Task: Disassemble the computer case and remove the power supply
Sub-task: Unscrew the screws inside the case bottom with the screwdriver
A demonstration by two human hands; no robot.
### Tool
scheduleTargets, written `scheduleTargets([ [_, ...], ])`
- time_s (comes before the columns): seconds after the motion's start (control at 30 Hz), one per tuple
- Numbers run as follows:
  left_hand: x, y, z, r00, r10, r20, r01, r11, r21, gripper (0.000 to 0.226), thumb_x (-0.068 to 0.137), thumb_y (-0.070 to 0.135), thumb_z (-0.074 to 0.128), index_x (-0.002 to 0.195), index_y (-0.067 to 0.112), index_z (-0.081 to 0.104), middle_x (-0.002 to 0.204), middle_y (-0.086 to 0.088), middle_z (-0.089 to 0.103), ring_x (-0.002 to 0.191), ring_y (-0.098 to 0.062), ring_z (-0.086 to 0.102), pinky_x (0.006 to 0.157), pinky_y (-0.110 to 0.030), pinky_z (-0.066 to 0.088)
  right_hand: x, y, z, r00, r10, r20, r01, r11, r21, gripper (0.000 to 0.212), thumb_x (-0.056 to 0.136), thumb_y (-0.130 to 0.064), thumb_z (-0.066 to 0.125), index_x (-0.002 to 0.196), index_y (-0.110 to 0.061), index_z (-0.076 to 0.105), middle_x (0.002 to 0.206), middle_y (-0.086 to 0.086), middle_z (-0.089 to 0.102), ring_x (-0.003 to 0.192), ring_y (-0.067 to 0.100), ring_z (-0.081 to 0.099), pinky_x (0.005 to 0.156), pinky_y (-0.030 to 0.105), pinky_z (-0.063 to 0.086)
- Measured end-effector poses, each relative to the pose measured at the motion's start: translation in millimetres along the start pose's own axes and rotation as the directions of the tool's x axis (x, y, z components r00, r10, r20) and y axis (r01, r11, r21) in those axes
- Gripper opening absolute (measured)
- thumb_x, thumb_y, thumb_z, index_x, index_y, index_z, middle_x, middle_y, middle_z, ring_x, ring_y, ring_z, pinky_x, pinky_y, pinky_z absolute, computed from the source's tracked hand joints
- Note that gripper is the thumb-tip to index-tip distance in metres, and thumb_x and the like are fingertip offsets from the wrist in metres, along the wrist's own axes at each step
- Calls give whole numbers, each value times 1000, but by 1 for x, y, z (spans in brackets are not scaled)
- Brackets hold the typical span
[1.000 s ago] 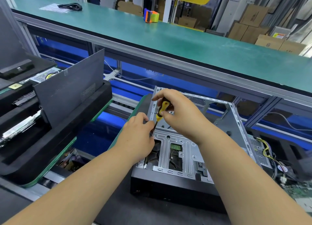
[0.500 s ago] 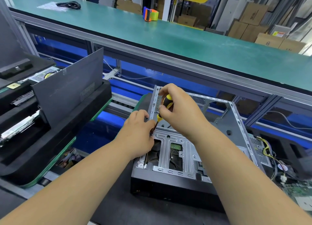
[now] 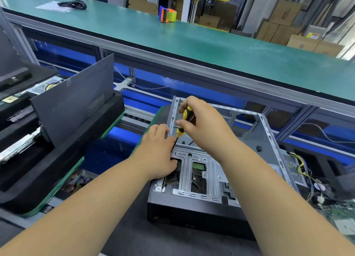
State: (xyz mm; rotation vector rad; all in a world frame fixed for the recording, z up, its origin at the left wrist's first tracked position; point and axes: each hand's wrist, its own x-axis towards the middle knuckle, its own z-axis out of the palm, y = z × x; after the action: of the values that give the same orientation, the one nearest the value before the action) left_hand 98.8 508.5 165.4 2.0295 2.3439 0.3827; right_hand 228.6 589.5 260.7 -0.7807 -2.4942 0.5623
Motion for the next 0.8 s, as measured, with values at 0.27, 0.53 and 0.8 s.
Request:
scheduleTargets([
  [0.27, 4, 3, -3, 1000, 5, 6, -6, 998, 60, 36, 73, 48, 57, 99, 23, 50, 133, 0, 28, 124, -23, 23, 104, -38, 28, -1, 1, -4, 1000, -7, 20, 7, 1000, 11, 18, 91, -23, 67, 100, -25, 51, 93, -5, 55, 82, 16, 57, 73, 36, 51],
  [0.53, 6, 2, -1, 998, 56, 7, -57, 987, 147, 45, 82, 46, 52, 118, 20, 51, 138, -2, 27, 126, -24, 22, 109, -40, 22, -7, 6, -8, 1000, -16, 23, 16, 1000, 10, 20, 91, -22, 67, 99, -29, 50, 90, -12, 51, 77, 7, 52, 67, 24, 45],
  [0.8, 11, -1, -9, 995, 64, 74, -76, 981, 181, 29, 93, 36, 40, 115, 23, 53, 136, -1, 27, 123, -25, 24, 107, -40, 16, -25, 20, -20, 993, 43, -113, -32, 995, 97, 21, 91, -20, 66, 104, -29, 52, 93, -13, 54, 82, 6, 52, 70, 22, 44],
])
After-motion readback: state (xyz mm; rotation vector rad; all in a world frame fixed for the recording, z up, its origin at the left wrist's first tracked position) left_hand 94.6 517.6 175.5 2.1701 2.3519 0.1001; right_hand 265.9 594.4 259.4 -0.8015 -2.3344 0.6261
